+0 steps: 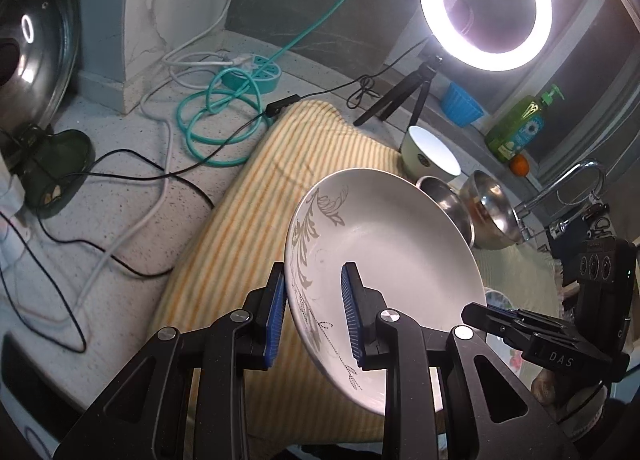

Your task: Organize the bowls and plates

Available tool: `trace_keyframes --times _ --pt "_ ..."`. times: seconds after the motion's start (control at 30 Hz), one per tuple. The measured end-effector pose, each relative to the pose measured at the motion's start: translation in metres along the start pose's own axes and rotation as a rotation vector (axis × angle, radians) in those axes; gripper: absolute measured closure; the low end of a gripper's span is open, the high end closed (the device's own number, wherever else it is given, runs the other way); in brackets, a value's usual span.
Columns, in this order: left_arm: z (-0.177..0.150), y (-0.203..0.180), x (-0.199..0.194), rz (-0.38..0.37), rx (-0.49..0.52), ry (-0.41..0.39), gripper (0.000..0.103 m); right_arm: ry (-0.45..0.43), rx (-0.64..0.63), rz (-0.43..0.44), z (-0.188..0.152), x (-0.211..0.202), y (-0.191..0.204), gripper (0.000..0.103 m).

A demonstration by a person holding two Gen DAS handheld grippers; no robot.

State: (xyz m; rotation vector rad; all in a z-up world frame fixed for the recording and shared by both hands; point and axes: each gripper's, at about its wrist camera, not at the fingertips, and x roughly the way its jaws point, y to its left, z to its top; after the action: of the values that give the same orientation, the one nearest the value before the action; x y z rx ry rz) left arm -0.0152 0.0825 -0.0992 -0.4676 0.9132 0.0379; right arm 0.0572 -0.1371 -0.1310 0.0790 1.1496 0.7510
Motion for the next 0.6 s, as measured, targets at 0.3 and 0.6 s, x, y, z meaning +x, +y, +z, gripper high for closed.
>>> trace_keyframes --times 0.3,0.6 --pt "-0.025 -0.053 -0.006 -0.022 -0.007 -0.024 0.078 -0.02 -0.027 0.003 -0.017 -0.052 -0.039 0.084" --pt "-0.057 -0.107 0.0 -0.047 0.013 -0.019 0.078 -0.017 -0.015 -0.02 -0.048 -0.093 -0.085 0.084"
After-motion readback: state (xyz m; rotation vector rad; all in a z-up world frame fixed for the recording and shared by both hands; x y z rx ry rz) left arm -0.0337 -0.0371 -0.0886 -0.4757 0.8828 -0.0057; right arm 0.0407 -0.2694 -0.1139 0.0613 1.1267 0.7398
